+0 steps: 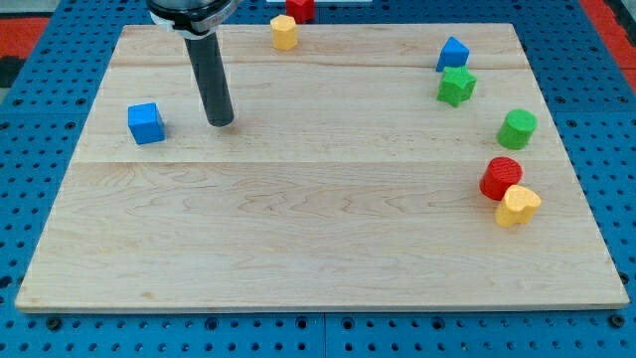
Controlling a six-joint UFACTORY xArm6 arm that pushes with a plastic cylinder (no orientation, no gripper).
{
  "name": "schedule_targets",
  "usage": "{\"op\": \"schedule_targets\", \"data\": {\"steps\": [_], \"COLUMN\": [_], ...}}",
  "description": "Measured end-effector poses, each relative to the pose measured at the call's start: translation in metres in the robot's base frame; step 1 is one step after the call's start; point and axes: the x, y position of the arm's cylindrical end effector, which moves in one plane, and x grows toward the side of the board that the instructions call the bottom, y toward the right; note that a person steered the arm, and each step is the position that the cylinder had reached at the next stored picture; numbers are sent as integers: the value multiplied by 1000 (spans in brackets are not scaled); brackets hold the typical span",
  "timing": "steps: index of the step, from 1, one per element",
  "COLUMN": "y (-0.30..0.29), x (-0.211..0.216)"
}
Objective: Move the green star closer to the green circle
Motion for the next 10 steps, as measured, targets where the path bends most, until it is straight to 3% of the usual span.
{"op": "schedule_targets", "data": {"steps": [2,3,4,6,8,10], "y": [83,83,125,158,200,297], "x": [-80,-80,-106,-184,-182,-183]}}
